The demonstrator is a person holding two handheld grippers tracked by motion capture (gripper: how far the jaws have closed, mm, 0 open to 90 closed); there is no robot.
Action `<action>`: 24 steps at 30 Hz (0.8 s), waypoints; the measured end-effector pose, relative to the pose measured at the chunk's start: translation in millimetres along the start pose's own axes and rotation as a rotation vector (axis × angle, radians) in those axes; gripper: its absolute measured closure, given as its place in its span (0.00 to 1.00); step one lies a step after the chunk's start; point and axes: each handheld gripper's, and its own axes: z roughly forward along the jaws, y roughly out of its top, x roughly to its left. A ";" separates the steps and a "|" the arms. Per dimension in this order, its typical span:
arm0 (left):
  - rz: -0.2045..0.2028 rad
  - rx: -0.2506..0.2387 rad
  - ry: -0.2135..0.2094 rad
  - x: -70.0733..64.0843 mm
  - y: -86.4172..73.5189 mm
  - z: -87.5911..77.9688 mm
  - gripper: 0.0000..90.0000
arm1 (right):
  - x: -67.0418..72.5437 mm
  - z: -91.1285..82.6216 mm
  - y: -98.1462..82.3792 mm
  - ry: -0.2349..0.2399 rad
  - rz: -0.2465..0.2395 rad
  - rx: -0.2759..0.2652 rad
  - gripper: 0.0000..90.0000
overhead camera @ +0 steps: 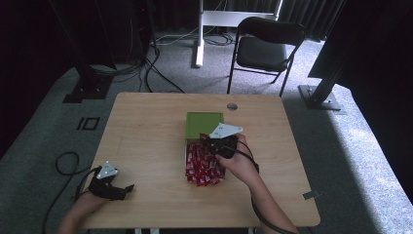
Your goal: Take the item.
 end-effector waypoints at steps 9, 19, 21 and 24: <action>0.001 0.000 0.000 0.1 0.0 0.0 0.02 | -0.5 -31.4 12.2 0.031 0.040 -0.089 0.92; 0.000 0.001 -0.001 0.0 0.1 -0.1 0.02 | -9.6 -71.3 19.7 0.023 0.079 -0.202 0.92; 0.000 0.001 -0.001 0.1 0.1 -0.1 0.02 | -13.2 -77.7 19.9 0.007 0.086 -0.211 0.92; 0.001 0.001 -0.001 0.1 0.1 -0.1 0.02 | -18.9 -85.6 19.3 -0.028 0.091 -0.225 0.92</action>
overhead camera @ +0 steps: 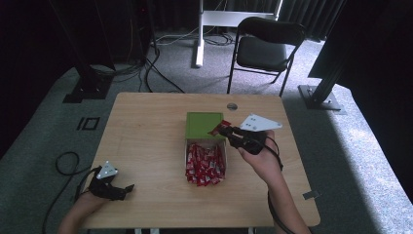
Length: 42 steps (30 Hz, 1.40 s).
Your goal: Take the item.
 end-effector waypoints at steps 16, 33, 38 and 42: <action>-0.003 0.000 -0.001 -0.2 0.0 0.0 0.02 | -33.5 -16.1 -24.6 -0.196 0.017 0.030 0.92; -0.001 0.000 0.000 -0.1 -0.1 0.0 0.02 | -73.9 -5.8 -92.0 -0.378 0.074 0.165 0.92; -0.002 0.000 0.000 -0.2 -0.1 0.0 0.02 | -82.7 0.3 -109.6 -0.414 0.077 0.198 0.92; -0.001 0.000 0.000 -0.1 -0.1 0.0 0.02 | -86.6 6.0 -122.0 -0.457 0.056 0.230 0.92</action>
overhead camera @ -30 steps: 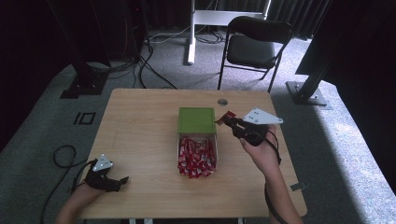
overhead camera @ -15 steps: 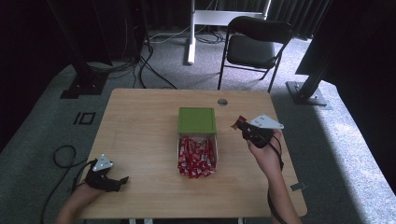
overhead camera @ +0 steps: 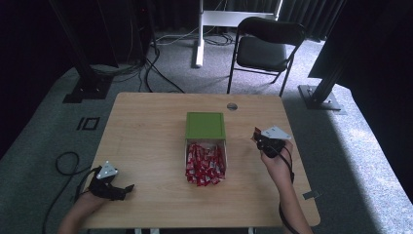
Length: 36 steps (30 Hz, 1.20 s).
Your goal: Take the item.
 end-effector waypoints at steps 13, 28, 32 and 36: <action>-0.001 0.000 0.000 -0.1 0.0 0.0 0.02 | 18.3 17.3 -18.7 0.001 -0.049 0.043 0.92; 0.000 0.000 0.000 0.0 0.0 0.0 0.02 | 53.9 33.7 -45.4 0.251 -0.040 0.142 0.89; 0.000 0.000 0.000 0.0 0.0 0.0 0.02 | 55.6 36.8 -49.5 0.277 -0.030 0.163 0.87; 0.000 0.000 0.000 0.0 0.0 0.0 0.02 | 53.8 35.2 -52.0 0.314 0.000 0.169 0.81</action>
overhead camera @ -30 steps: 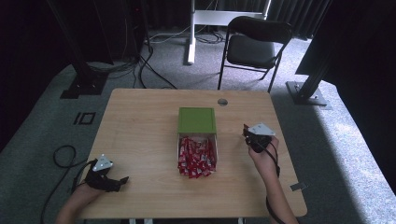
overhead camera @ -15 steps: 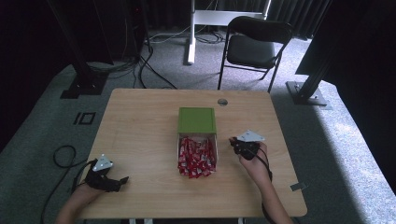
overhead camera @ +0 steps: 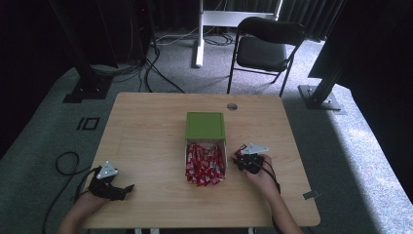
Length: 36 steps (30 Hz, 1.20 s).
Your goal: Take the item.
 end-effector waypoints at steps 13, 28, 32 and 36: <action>-0.002 0.000 0.000 -0.1 0.0 0.0 0.02 | 4.9 -8.8 -20.1 0.126 -0.063 -0.012 0.47; -0.001 0.000 0.000 -0.1 0.0 0.0 0.02 | -16.5 -38.5 -44.3 0.112 0.009 -0.070 0.25; -0.001 0.000 0.000 -0.1 0.0 0.0 0.02 | -19.9 -46.7 -50.4 0.147 -0.023 -0.067 0.22; -0.001 0.000 0.000 -0.1 0.0 0.0 0.02 | -21.1 -52.0 -55.0 0.170 -0.019 -0.065 0.22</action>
